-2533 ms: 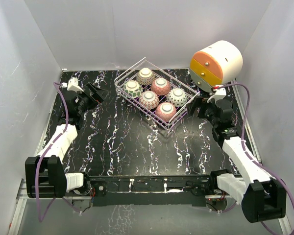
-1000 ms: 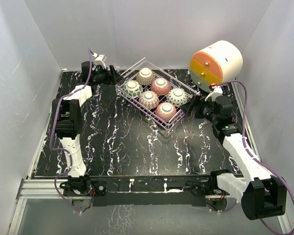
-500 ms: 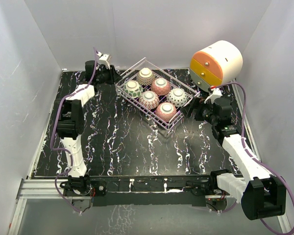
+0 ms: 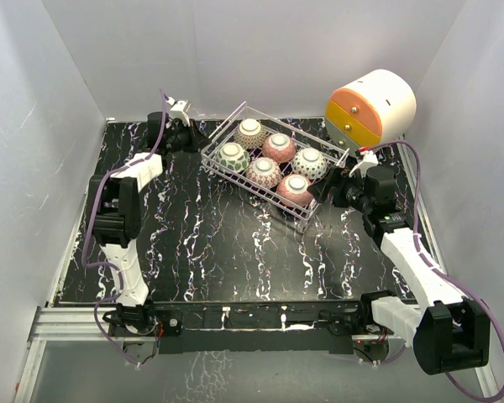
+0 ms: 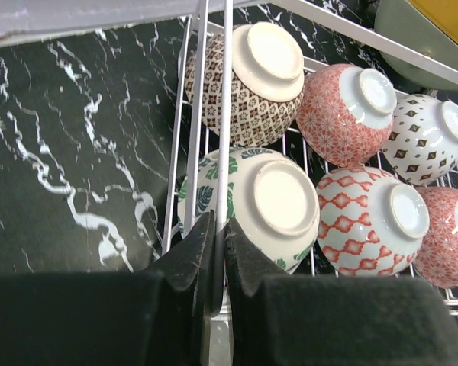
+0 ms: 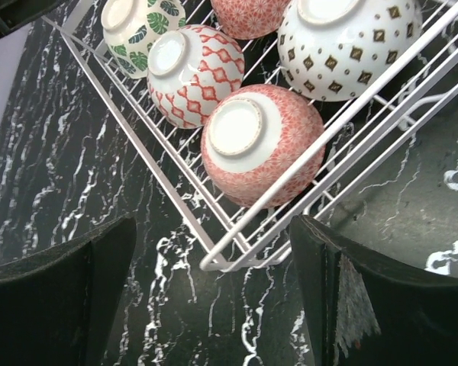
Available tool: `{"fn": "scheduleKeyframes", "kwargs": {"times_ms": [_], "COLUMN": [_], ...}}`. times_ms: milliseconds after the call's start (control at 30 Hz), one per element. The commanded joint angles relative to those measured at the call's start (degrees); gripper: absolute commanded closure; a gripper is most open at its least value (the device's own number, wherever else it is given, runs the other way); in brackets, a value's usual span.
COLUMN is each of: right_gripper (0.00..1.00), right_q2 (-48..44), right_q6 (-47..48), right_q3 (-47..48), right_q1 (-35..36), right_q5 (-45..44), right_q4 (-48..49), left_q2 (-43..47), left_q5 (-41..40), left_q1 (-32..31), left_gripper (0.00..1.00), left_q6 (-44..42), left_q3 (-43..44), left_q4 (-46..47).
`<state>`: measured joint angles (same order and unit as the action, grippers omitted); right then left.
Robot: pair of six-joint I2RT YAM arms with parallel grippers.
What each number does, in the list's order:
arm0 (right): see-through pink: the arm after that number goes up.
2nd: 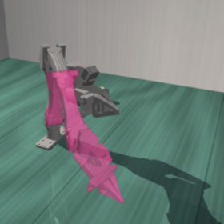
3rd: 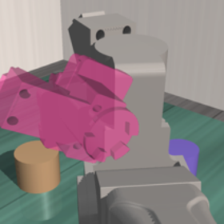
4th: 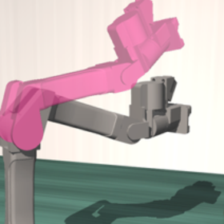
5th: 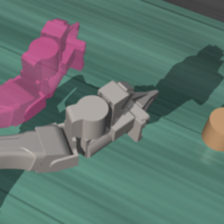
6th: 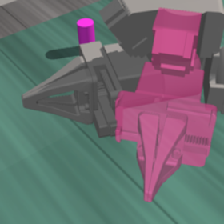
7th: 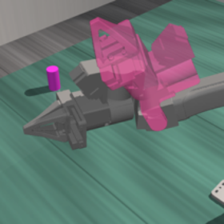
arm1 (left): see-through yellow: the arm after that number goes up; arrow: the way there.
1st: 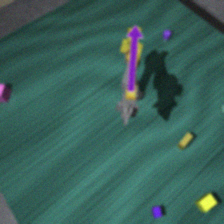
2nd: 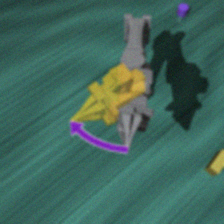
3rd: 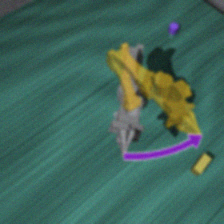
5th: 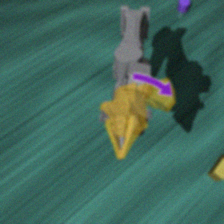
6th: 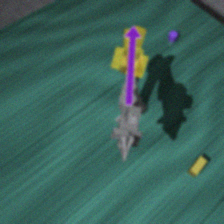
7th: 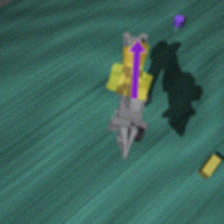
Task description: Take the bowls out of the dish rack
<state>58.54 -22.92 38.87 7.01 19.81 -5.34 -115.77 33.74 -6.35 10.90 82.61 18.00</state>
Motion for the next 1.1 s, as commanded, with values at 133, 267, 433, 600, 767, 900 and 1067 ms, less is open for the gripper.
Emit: {"fn": "scheduleKeyframes", "kwargs": {"times_ms": [133,267,433,600,767,900,1067], "right_gripper": [0.22,0.25,0.27,0.33,0.50,0.63,0.81], "right_q2": [1.8,3.6,6.6,10.3,14.1,17.5,21.7], "right_q6": [-6.8,-7.1,-6.3,-4.4,-3.2,-2.5,-1.4], "right_q3": [4.7,5.1,5.3,7.5,10.2,13.3,16.7], "right_q1": [-0.1,-0.1,0.1,0.9,3.3,6.0,10.0], "right_q5": [1.7,0.0,-1.9,-6.3,-9.2,-12.2,-17.3], "right_q4": [1.0,0.2,-0.3,-2.3,-2.0,-3.1,-4.7], "left_q2": [15.5,23.1,33.6,43.2,45.9,46.0,46.9], "left_q5": [-9.2,-15.2,-27.1,-34.1,-36.1,-35.9,-35.2], "left_q1": [-0.1,-0.1,-0.2,-0.2,-0.2,-0.2,-0.2], "left_gripper": [1.00,1.00,1.00,1.00,1.00,1.00,1.00], "left_q6": [7.1,9.9,13.5,17.7,17.3,17.3,17.4], "left_q3": [-13.8,-21.8,-28.8,-34.5,-34.3,-34.7,-36.0], "left_q4": [-0.4,-2.2,-6.9,-7.7,-12.5,-13.8,-13.9]}}
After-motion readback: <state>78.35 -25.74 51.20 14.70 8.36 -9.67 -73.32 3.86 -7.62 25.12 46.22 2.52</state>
